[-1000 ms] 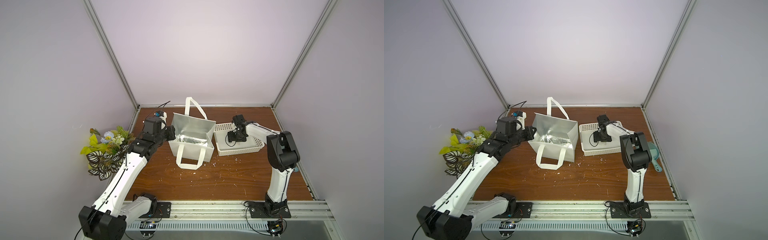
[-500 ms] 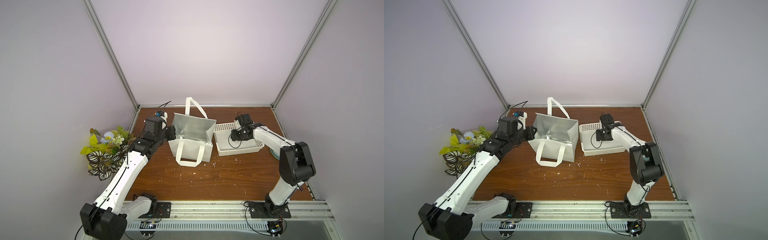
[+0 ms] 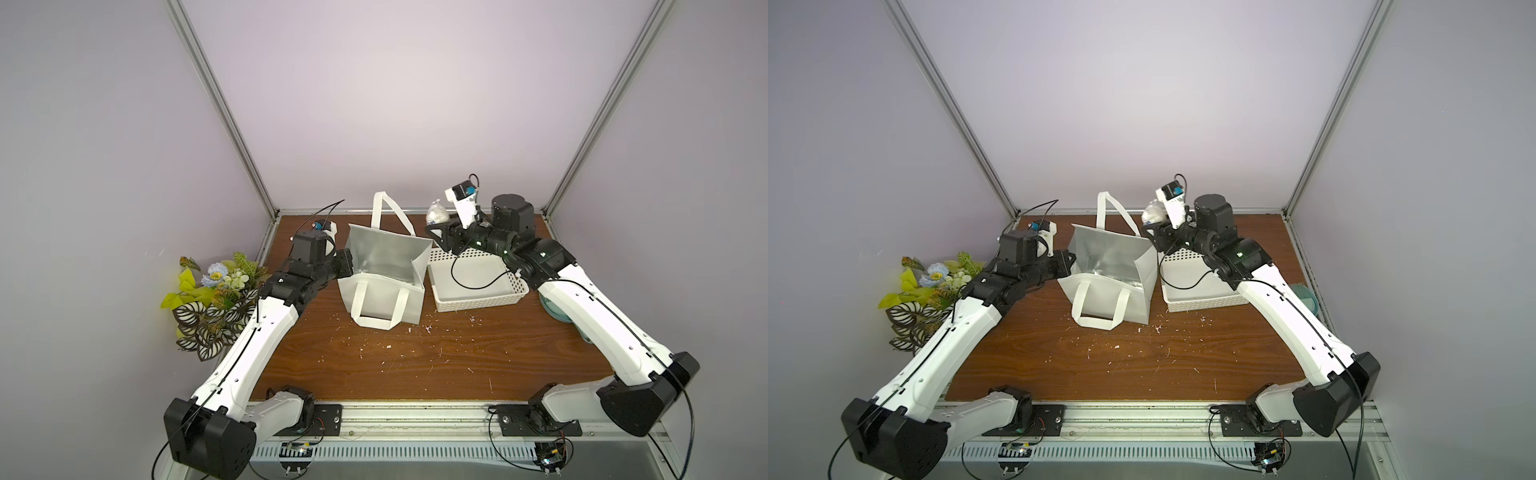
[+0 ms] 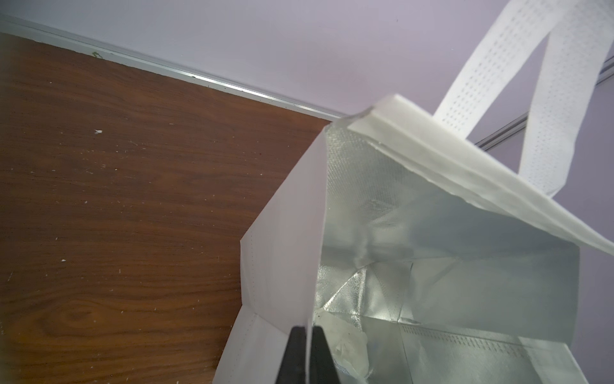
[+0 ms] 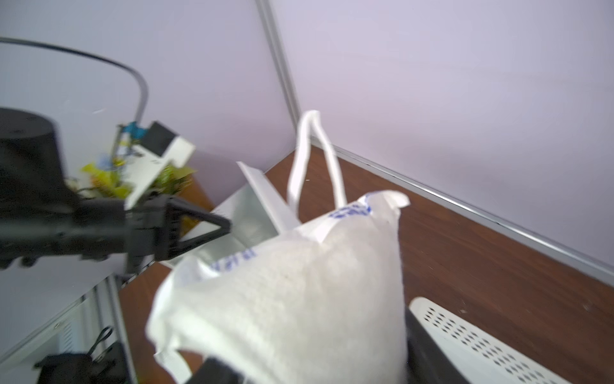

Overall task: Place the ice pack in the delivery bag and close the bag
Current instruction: Place the ice pack in the delivery bag, then adjust the delivery bag at the center of the board.

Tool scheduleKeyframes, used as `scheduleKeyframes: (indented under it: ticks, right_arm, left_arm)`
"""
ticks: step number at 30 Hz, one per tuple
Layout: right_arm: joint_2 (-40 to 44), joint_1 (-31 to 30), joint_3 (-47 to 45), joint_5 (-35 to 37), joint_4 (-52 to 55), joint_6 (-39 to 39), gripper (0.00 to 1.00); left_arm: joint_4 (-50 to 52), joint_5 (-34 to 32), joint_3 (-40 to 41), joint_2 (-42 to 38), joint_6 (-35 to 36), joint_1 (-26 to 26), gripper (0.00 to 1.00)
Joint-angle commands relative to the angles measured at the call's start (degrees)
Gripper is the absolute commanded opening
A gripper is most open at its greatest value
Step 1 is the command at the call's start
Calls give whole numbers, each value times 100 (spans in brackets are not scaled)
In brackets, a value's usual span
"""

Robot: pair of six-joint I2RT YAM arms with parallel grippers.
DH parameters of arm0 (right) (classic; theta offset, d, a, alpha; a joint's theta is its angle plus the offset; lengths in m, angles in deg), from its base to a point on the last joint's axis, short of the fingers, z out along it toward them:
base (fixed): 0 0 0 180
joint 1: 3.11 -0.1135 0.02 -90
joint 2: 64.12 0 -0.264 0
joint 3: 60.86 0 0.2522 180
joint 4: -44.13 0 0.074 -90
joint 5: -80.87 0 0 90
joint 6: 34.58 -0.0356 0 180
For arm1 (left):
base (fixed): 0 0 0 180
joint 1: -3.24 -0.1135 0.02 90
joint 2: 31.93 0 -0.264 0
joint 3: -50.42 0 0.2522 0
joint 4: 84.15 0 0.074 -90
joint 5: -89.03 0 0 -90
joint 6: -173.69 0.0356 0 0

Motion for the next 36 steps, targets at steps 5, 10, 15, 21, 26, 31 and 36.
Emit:
scheduleKeyframes:
  ticks: [5, 10, 15, 21, 26, 31, 36]
  right_arm:
    - [-1571, -751, 1713, 42, 1416, 1267, 25]
    - [-2465, -1017, 2534, 614, 2397, 1633, 22]
    - [-2530, -1156, 2134, 739, 2495, 1743, 24]
    - [-2738, -1222, 1702, 941, 2677, 1663, 24]
    - [-2982, -1266, 1280, 1002, 2783, 1605, 26]
    - [-3508, -1265, 1581, 1086, 2860, 1452, 31]
    - [-3838, -1265, 1939, 1093, 2907, 1339, 56]
  left_arm:
    - [-102, 233, -149, -49, 125, -51, 4]
    - [-56, 333, -148, -110, 228, -55, 4]
    - [26, 317, -106, -251, 385, -51, 4]
    - [5, 389, -25, -383, 453, -27, 4]
    - [1, 386, 42, -437, 430, -25, 4]
    - [-44, 459, 76, -472, 443, 7, 4]
    - [-45, 447, 106, -507, 437, 24, 4]
